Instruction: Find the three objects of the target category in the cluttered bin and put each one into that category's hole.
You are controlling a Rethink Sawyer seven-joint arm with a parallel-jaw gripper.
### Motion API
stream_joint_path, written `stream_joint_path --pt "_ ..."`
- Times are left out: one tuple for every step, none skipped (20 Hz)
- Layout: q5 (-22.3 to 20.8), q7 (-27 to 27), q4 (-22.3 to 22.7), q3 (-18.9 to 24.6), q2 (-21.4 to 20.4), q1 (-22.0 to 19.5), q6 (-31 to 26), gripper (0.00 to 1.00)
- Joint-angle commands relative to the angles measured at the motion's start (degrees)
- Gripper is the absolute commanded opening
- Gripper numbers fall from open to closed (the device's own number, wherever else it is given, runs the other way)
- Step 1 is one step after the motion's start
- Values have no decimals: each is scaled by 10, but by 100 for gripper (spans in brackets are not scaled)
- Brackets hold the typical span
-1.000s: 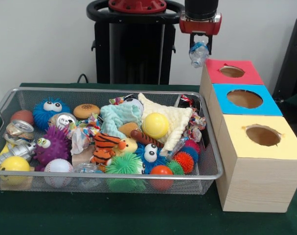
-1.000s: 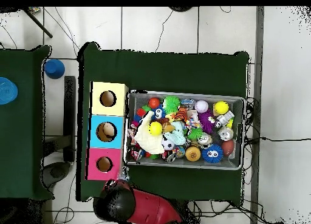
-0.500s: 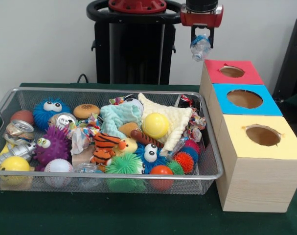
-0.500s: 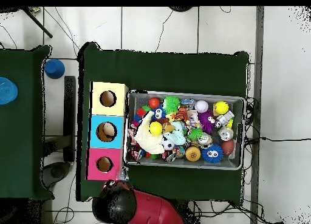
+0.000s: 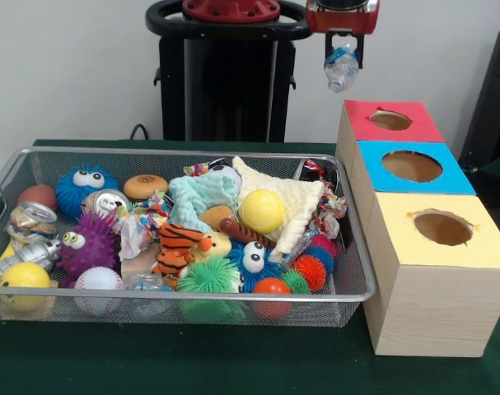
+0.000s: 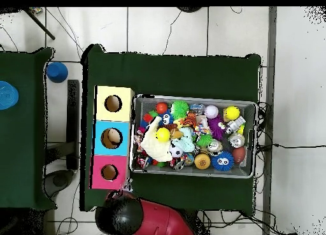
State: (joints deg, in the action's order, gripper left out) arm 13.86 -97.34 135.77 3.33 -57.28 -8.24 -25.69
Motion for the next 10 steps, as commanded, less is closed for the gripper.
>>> stream_joint_path --pt "-24 -77 -86 1 6 8 -53 0" --pt "-24 -84 -94 -4 11 14 -54 0" --pt "-24 -86 -97 -5 14 16 -52 0" --pt "-24 -88 -101 -6 17 18 -51 0" --pt "-23 -89 -106 -7 19 21 -49 0" --pt "-23 -92 -112 -8 22 24 -51 0" --pt "-22 -95 -119 -10 25 27 -53 0" --pt "-22 -100 -126 -14 27 33 -58 0" --pt "-22 -102 -131 -17 28 36 -61 0" --pt "-21 -106 -139 -21 32 41 -62 0"
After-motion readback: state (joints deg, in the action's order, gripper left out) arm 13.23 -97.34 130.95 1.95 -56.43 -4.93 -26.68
